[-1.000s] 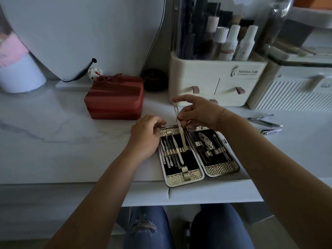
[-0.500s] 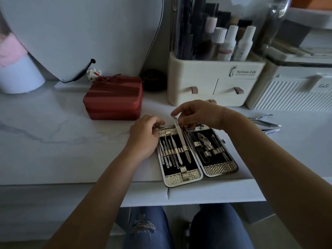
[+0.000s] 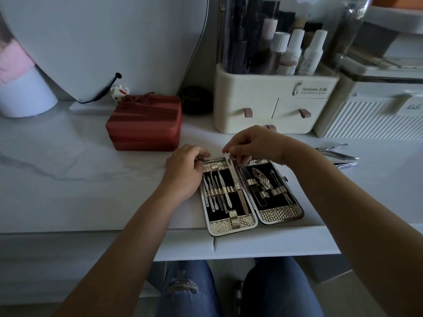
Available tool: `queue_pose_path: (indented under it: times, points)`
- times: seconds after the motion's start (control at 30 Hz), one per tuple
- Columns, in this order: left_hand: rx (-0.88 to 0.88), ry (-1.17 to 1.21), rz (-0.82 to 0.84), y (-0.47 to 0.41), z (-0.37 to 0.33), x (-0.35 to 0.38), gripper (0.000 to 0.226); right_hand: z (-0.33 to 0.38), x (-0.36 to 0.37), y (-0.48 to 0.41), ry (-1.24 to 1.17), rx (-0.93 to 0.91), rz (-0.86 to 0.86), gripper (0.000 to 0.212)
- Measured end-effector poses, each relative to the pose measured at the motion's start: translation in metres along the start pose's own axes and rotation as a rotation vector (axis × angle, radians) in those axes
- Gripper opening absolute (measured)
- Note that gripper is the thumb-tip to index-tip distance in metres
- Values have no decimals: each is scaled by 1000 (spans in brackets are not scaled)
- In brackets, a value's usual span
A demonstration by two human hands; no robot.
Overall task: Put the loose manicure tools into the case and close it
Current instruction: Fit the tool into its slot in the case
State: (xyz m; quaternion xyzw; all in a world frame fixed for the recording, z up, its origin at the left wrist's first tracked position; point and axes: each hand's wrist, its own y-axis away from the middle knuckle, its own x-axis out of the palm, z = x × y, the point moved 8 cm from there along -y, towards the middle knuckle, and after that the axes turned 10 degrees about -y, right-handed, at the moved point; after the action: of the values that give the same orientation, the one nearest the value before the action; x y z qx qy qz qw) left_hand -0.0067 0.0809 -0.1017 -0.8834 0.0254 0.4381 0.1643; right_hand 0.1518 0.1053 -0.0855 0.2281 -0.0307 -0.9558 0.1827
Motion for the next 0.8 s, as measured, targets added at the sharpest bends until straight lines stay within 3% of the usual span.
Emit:
queue_pose_path:
  times: [0.13, 0.57, 0.67, 0.8]
  points:
    - [11, -5, -6, 0, -1, 0, 31, 6, -3, -2, 279, -71, -137, 12]
    - [29, -28, -20, 0, -2, -1, 31, 22, 12, 1, 609, -103, -120, 20]
    - [23, -29, -21, 0, -1, -1, 31, 17, 13, 1, 473, -108, -130, 16]
    - [20, -32, -13, -1, -1, 0, 31, 1, -2, -6, 26, 39, -159, 3]
